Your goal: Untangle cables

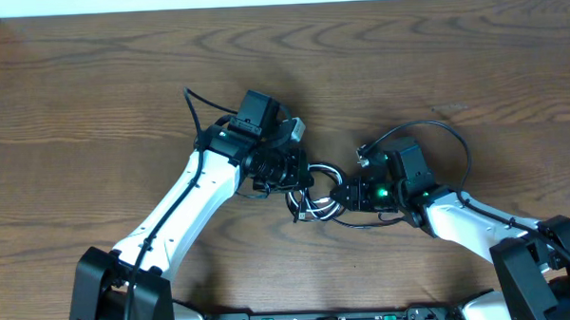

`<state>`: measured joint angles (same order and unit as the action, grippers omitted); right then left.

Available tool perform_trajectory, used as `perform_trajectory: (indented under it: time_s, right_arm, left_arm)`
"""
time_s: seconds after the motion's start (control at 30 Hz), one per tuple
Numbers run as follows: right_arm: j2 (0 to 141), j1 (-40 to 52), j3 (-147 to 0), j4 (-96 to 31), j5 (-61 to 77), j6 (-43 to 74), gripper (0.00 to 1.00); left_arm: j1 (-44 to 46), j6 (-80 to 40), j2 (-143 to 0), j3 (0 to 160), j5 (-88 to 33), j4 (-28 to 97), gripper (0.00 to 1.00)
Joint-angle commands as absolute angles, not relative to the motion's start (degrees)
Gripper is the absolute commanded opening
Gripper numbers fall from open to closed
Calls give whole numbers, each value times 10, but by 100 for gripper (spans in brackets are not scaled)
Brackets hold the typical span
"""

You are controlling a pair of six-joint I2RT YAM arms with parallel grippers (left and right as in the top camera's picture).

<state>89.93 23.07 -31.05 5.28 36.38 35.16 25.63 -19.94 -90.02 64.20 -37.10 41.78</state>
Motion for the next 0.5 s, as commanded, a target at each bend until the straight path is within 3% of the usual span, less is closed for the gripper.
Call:
perform_trajectory:
  time_s: [0.0,0.3,0.47]
  right_arm:
    - [892,240,-310,60,364,326,28]
    - [892,269,-310,86,349,320,33]
    - [892,269,-310,86,347,317,17]
  left_arm:
    - [256,-205,-904,634,-370,424,8]
    - [256,-205,-904,634,-370,429,8]
    - [257,-207,-904,634,-370,434,8]
